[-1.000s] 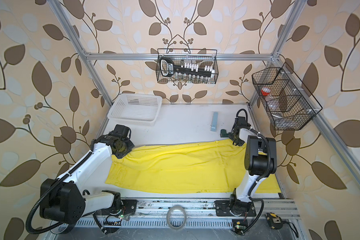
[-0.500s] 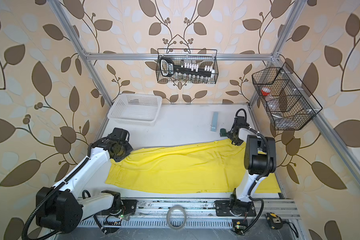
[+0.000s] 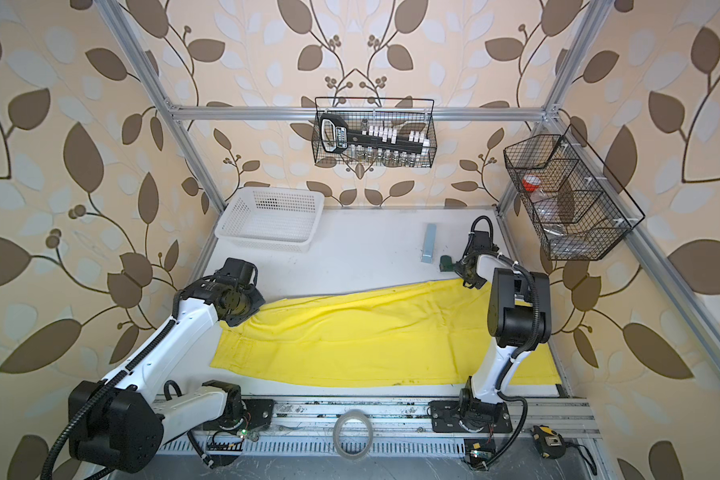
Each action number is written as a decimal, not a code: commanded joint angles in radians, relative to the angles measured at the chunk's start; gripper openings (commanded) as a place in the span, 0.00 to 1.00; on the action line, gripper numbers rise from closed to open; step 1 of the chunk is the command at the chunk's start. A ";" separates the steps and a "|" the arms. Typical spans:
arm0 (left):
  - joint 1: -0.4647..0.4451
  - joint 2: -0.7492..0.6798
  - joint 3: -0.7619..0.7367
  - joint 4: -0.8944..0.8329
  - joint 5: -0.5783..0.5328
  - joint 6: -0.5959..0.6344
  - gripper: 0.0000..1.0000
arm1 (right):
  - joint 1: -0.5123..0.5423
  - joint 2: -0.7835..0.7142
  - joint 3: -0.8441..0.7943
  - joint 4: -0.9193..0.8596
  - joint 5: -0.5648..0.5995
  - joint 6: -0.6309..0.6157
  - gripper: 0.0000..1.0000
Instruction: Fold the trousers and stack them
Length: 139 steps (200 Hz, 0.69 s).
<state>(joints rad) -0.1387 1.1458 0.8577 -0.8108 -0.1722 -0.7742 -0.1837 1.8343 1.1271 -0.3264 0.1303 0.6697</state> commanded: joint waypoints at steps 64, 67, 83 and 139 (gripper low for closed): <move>0.004 0.175 0.304 -0.010 -0.153 0.136 0.00 | -0.124 -0.284 -0.044 -0.047 -0.082 0.000 0.00; 0.007 0.184 0.314 -0.006 -0.151 0.141 0.00 | -0.126 -0.291 -0.045 -0.045 -0.089 0.002 0.00; 0.017 0.240 0.377 0.000 -0.143 0.160 0.00 | -0.143 -0.309 -0.052 -0.014 -0.133 0.013 0.00; 0.041 0.355 0.516 0.003 -0.144 0.193 0.00 | -0.211 -0.396 -0.048 0.015 -0.239 0.069 0.00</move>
<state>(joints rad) -0.1226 1.5017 1.3136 -0.8124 -0.2470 -0.6197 -0.3557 1.5105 1.0863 -0.3622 -0.0628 0.6960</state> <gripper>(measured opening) 0.087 0.048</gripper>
